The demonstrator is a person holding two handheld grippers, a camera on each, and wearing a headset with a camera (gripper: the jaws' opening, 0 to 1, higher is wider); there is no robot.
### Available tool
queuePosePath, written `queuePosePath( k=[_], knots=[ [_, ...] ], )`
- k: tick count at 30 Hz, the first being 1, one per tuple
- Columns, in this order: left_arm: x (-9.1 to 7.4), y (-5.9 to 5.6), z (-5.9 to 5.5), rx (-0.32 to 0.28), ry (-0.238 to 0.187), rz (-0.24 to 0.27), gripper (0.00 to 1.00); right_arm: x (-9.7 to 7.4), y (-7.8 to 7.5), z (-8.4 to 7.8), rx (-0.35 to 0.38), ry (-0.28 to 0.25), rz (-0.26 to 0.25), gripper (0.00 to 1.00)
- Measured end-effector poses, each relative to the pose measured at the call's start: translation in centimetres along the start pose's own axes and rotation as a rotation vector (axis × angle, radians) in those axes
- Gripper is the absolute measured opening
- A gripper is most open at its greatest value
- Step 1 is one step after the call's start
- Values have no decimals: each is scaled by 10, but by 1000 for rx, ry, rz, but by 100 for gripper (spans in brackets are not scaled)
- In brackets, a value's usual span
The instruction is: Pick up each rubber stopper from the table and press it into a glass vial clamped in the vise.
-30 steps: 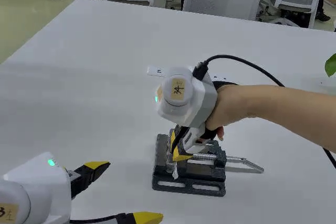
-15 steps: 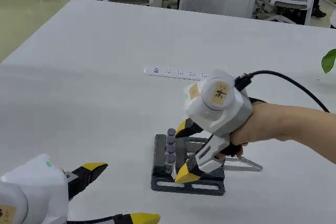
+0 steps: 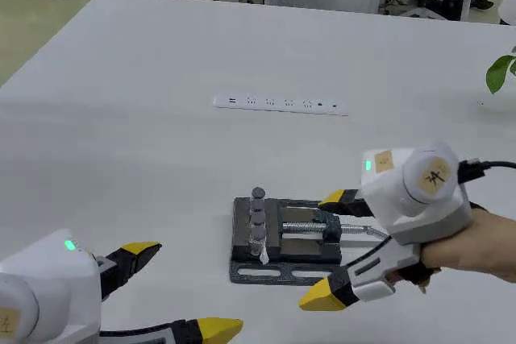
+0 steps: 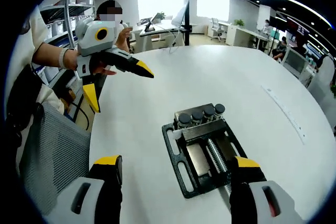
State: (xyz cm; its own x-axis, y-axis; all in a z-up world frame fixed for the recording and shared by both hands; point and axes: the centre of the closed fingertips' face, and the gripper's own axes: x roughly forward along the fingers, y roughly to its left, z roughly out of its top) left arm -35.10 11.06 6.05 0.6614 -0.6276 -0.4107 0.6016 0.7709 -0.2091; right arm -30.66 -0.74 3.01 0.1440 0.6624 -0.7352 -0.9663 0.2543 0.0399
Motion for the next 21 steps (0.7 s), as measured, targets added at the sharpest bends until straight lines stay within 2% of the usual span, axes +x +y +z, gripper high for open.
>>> queuePosePath(
  k=[6, 8, 13, 21],
  knots=[
    [-2, 4, -1, 0, 4, 9, 83, -8, 8, -26, 89, -42, -44, 94],
    [-3, 6, -3, 2, 8, 12, 84, -10, 13, -31, 96, -49, -55, 99],
    [-6, 10, -7, 11, 20, 22, 86, -19, 17, -40, 130, -77, -93, 99],
    [-11, 15, -16, 33, 62, 45, 99, -41, 15, -53, 190, -129, -161, 99]
  ],
)
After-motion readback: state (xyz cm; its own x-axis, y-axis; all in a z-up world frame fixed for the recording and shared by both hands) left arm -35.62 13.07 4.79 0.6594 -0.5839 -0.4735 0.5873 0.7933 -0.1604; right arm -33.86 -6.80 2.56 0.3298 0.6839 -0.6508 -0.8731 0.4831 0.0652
